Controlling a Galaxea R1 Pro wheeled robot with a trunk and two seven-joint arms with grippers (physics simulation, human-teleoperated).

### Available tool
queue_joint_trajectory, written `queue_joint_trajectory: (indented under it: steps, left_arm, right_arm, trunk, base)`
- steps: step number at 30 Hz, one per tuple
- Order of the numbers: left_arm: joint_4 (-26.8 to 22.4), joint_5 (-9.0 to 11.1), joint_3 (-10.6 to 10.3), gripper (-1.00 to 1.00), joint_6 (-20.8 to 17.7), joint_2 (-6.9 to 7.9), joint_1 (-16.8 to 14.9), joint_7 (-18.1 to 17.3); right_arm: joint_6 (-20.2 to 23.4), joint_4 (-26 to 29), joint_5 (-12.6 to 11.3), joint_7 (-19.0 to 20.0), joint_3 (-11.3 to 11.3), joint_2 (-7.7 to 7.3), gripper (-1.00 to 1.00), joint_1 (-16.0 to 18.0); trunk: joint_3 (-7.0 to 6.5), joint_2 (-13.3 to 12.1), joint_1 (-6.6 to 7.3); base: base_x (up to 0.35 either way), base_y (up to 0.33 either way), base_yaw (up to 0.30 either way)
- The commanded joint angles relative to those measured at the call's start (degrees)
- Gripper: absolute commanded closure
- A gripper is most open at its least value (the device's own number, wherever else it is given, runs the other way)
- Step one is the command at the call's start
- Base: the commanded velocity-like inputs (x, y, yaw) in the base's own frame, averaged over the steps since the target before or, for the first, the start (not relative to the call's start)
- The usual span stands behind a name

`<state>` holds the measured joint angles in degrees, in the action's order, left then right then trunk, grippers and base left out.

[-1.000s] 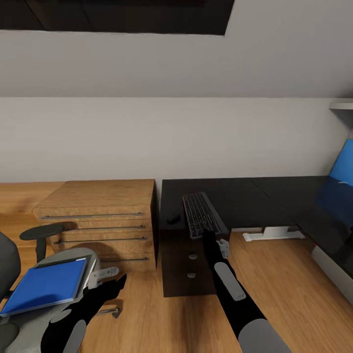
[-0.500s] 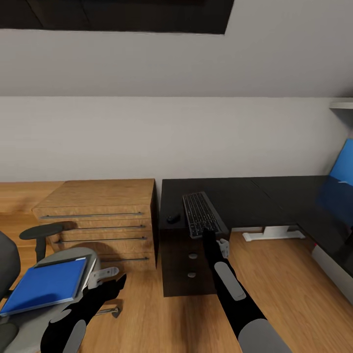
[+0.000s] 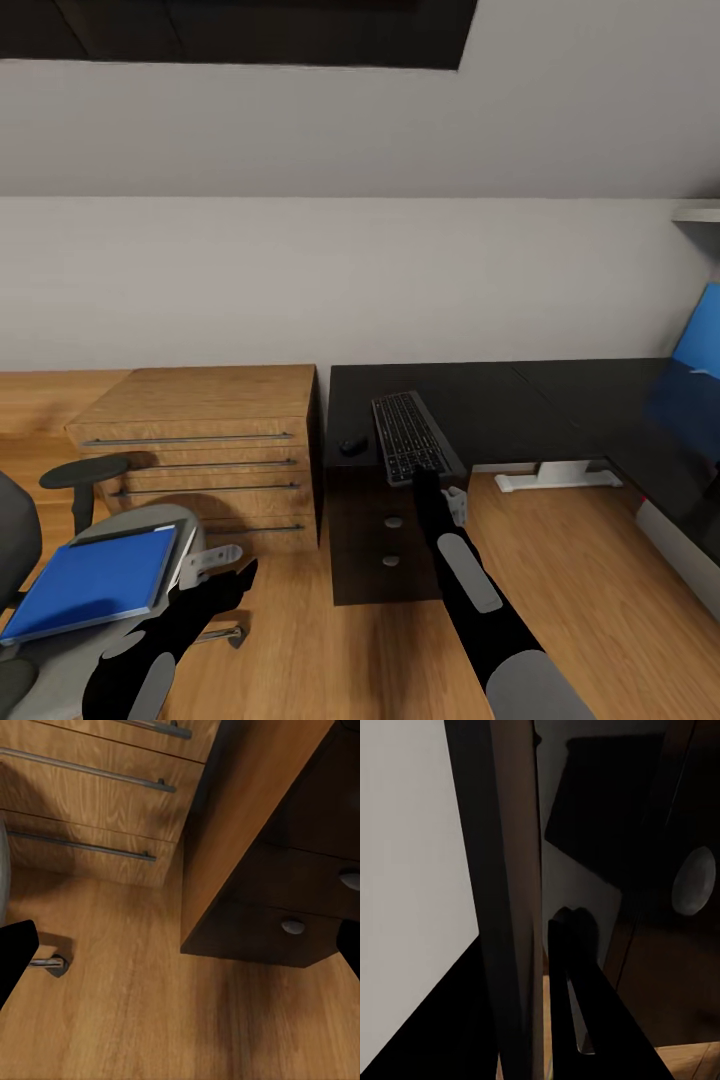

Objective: In the bedroom, organize the workspace by keeping the computer under the desk, ensuring the monitor is on the desk, placing the keyboard on the desk next to the monitor, placing the mouse on the desk next to the keyboard, moving the folder from the swivel chair onto the desk next to the mouse, stacking the notebook on top of the folder with the pen on top of the notebook, and positioning the swivel chair next to the desk.

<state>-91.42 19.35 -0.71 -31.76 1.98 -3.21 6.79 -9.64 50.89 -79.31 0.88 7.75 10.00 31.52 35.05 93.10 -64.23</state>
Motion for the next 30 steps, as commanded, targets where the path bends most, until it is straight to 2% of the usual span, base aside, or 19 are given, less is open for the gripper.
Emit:
queue_joint_trajectory:
  steps: [1,30]
  left_arm:
    - [-0.1,0.6,-0.1,-1.0,-0.2,0.04,0.0,0.5]
    - [0.0,0.6,-0.1,-1.0,-0.2,0.04,0.0,0.5]
  right_arm:
    - [-0.4,-1.0,-1.4,0.1,0.2,0.0,1.0,0.0]
    - [-0.6,-0.9,-1.3,0.1,0.1,0.0,1.0,0.0]
  trunk:
    - [0.06,0.0,0.0]
    - [0.06,0.0,0.0]
  base:
    - [0.0,0.0,0.0]
    - [0.0,0.0,0.0]
